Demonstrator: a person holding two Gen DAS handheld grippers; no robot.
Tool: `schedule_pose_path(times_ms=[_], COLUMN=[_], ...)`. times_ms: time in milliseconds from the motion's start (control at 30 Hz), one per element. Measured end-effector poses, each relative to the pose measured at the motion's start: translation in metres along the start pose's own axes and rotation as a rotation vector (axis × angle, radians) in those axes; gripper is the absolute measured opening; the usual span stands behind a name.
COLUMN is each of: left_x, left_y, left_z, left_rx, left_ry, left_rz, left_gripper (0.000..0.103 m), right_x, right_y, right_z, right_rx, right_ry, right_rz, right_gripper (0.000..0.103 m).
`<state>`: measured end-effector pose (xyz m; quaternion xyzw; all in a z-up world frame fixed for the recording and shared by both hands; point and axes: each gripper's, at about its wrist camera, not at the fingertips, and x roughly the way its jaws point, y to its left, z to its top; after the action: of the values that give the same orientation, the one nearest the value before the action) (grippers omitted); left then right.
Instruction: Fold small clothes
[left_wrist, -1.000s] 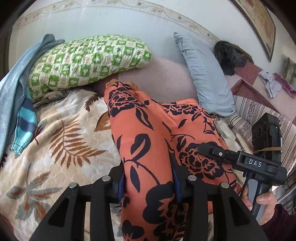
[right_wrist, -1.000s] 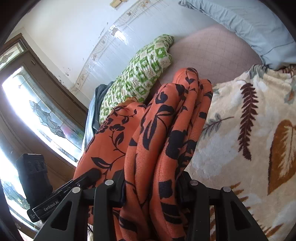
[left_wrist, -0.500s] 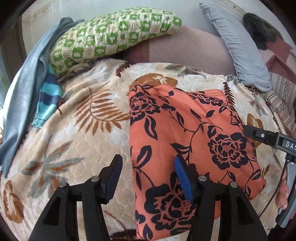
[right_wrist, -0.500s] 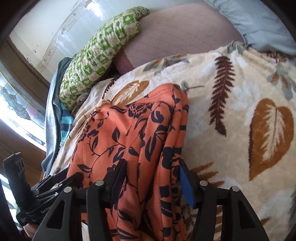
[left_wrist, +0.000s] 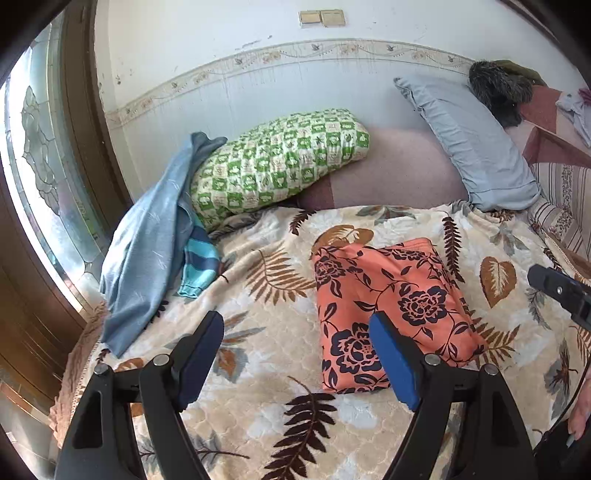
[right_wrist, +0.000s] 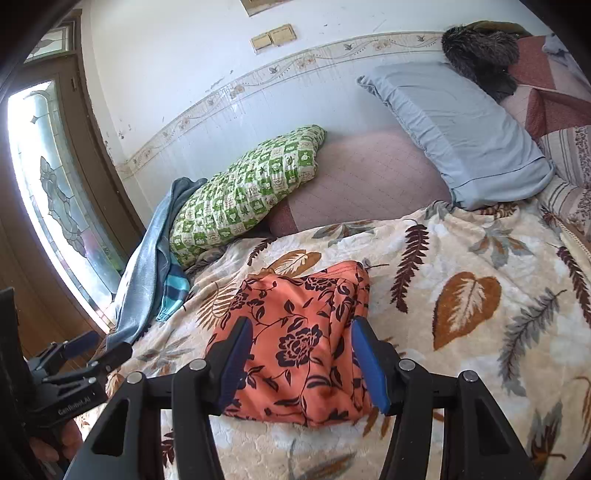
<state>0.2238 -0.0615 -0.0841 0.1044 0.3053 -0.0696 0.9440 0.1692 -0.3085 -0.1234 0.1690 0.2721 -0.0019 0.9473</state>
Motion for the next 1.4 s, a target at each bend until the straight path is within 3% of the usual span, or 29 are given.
schedule_pose_path(times_ms=[100, 433, 600, 1033, 1400], left_x=[-0.031, -0.096, -0.106, -0.124, -0.154], left_y=[0.007, 0.028, 0.038, 0.059, 0.068], left_z=[0.003, 0.004, -0.002, -0.008, -0.006], left_rx=[-0.015, -0.059, -0.08, -0.132, -0.149], left_ry=[-0.049, -0.123, -0.124, -0.122, -0.182], left_rz=[0.033, 0.082, 0.119, 0.134, 0.155], left_gripper=[0.089, 0.096, 0.096, 0.096, 0.096], right_x=[-0.031, -0.12, -0.128, -0.123, -0.126], right_y=[0.012, 0.056, 0.078, 0.115, 0.132], right_z=[-0.001, 0.013, 0.005, -0.023, -0.031], right_rx=[-0.036, -0.112, -0.134, -0.185, -0.226], right_ry=[-0.009, -0.139, -0.122, -0.051, -0.039], right_rz=[-0.019, -0.005, 0.014, 0.035, 0.063], right_gripper=[0.059, 0.066, 0.068, 0.068, 0.068])
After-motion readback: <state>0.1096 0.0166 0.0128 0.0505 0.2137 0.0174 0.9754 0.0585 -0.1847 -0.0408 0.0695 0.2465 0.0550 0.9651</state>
